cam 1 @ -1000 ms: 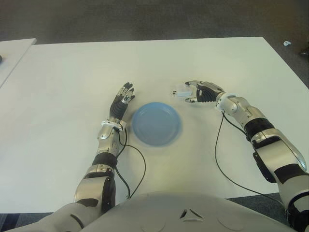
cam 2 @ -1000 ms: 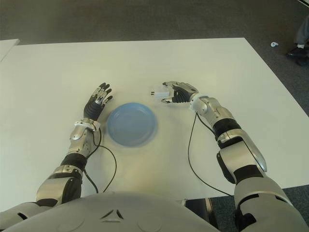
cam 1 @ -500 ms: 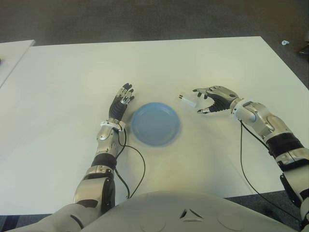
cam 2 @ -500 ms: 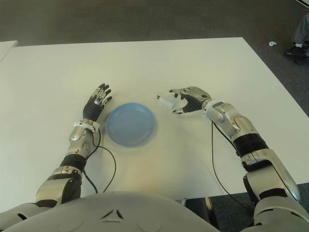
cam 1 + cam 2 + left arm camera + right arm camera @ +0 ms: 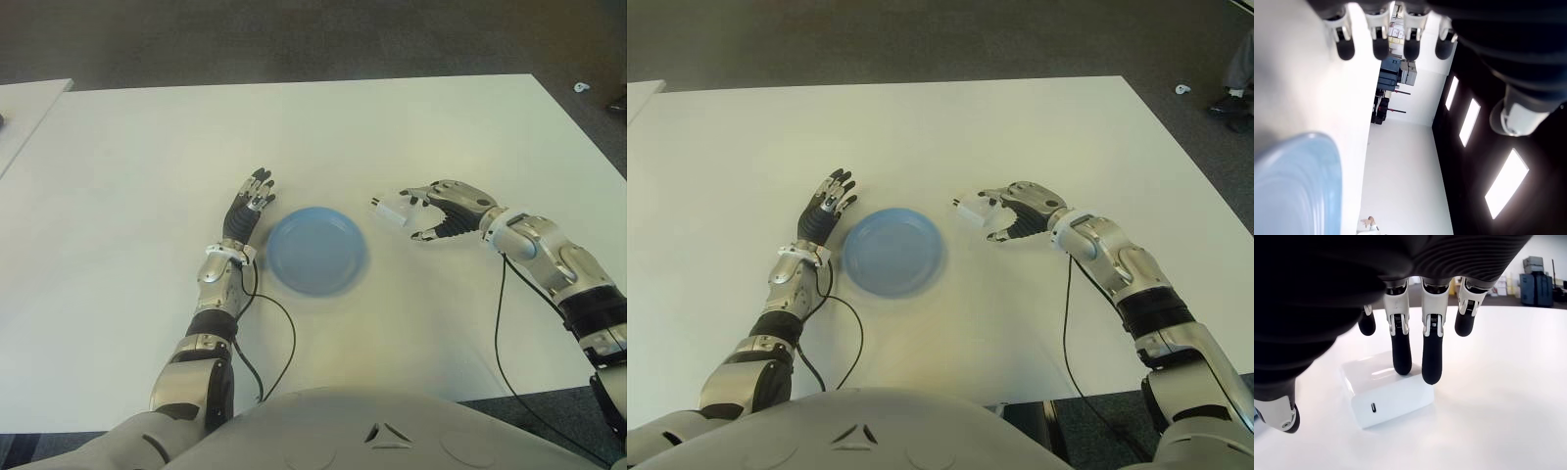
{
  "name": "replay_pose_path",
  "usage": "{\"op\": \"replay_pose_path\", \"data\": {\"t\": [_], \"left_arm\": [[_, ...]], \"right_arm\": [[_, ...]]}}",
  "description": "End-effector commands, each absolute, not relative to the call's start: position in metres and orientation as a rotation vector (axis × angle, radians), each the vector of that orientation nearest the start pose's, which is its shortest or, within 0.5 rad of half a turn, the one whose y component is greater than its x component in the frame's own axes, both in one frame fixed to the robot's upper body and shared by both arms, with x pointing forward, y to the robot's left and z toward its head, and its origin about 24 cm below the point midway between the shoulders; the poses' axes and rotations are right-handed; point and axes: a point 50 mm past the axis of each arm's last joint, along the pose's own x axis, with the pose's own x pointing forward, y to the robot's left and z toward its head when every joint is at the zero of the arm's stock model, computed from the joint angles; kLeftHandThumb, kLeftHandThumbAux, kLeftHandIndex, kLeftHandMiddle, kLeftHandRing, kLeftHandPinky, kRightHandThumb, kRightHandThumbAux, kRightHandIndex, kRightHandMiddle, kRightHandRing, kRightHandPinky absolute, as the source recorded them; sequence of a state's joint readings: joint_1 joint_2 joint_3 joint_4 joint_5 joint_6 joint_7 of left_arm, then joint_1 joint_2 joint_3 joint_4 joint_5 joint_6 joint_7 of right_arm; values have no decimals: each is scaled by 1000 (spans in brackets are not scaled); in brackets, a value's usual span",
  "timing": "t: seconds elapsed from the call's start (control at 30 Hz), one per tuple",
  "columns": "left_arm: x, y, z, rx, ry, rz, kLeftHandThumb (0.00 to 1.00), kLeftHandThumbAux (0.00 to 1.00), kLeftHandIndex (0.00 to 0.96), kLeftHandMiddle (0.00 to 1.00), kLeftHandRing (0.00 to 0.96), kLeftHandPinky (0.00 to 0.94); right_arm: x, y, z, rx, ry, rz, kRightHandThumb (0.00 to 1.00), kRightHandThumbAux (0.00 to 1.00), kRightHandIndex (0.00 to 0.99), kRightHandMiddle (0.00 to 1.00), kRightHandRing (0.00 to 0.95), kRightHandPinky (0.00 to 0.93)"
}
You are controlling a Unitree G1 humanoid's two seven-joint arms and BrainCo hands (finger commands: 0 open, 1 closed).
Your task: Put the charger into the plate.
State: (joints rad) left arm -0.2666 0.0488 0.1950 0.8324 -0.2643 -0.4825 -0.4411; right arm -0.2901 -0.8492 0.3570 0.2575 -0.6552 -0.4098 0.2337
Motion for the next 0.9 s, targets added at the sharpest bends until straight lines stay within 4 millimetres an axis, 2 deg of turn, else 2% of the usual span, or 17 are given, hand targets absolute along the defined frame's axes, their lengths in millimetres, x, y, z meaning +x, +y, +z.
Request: {"op": "replay_pose_path", "data": {"t": [0.03, 0.27, 0.57, 0.7, 0.8, 0.87, 0.9], "left_arm": [[260, 178, -42, -251, 104, -164, 24, 448, 0, 14, 18, 59], [260, 178, -42, -247, 103, -165, 22, 448, 0, 13, 18, 57], [260, 178, -42, -240, 100, -167, 20, 443, 0, 4, 7, 46], [260, 178, -42, -238, 100, -166, 17, 445, 0, 5, 6, 45], [260, 178, -42, -236, 99, -166, 16, 449, 0, 7, 7, 45], [260, 177, -42, -235, 99, -166, 13, 452, 0, 8, 7, 44], [260, 177, -42, -235, 99, -166, 13, 452, 0, 8, 7, 44]], "right_arm": [[267, -228, 64, -1538, -60, 785, 0, 492, 0, 285, 304, 51], [260, -232, 68, -1542, -87, 801, 0, 463, 0, 277, 290, 44], [253, -233, 73, -1533, -114, 811, 0, 425, 0, 279, 334, 76], [251, -232, 75, -1513, -131, 803, 0, 420, 0, 236, 338, 61], [250, -231, 76, -1492, -163, 775, 0, 423, 0, 216, 310, 42], [249, -230, 78, -1474, -204, 719, 0, 424, 0, 169, 200, 17], [249, -229, 79, -1468, -222, 690, 0, 423, 0, 152, 173, 13]]}}
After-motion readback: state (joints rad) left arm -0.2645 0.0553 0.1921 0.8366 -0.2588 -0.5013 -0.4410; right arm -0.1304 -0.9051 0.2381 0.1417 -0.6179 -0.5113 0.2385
